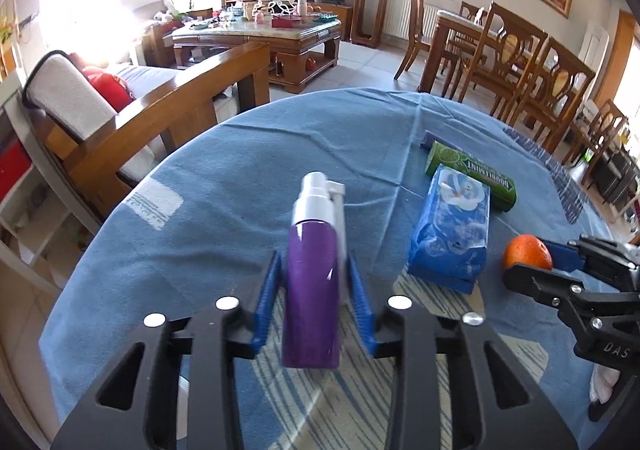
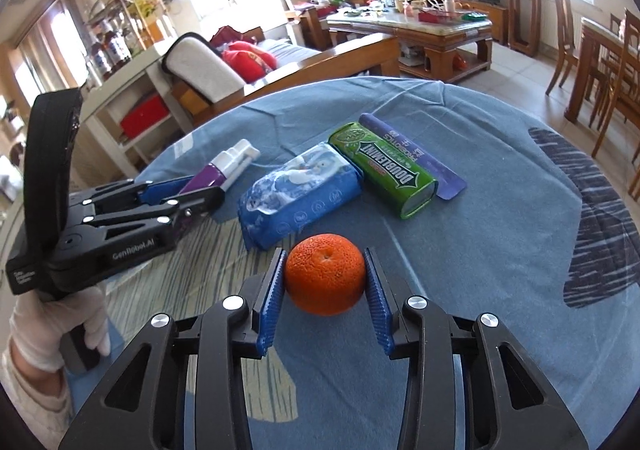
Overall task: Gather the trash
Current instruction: 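Grasp the purple spray bottle with left tool while right tool grasps orange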
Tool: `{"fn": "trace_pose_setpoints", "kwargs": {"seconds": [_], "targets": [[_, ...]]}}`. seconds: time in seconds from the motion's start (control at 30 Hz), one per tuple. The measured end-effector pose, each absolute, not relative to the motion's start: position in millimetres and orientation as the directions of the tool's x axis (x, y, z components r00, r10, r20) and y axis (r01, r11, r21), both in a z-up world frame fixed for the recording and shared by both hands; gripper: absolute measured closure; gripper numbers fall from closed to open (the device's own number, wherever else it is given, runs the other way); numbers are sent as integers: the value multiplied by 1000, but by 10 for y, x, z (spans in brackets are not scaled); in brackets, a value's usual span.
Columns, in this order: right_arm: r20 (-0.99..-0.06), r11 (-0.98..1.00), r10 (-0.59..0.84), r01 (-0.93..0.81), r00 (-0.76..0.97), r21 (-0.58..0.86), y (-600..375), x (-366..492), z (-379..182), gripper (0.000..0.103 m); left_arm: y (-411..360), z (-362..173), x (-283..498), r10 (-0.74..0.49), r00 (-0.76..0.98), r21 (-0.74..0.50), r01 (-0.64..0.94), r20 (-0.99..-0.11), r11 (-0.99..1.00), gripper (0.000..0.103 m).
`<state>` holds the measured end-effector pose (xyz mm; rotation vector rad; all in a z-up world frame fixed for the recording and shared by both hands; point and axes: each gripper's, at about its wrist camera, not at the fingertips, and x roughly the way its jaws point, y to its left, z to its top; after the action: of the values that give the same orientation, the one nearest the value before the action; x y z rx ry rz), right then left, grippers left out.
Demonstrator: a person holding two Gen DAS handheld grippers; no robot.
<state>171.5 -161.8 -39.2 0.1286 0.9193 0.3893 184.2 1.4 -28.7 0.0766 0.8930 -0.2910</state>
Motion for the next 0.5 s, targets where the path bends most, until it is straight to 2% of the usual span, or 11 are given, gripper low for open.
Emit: {"fn": "trace_pose_setpoints", "kwargs": {"seconds": [0.23,0.4,0.5], "targets": [[-711,904,427,-244,558,351,-1746,1494,-312,65,85,-287,1815,-402,519,-242,350,-754,905,73],[-665,884,462,-240,586,402,-1895,1088,-172,65,16,-150,1545,-431,538,-242,386,-725,890,74],[-647,876,472,-234,598,423,-1976,867,-110,65,-37,-5,1310,-451,563,-237,413,-693,879,78]]}}
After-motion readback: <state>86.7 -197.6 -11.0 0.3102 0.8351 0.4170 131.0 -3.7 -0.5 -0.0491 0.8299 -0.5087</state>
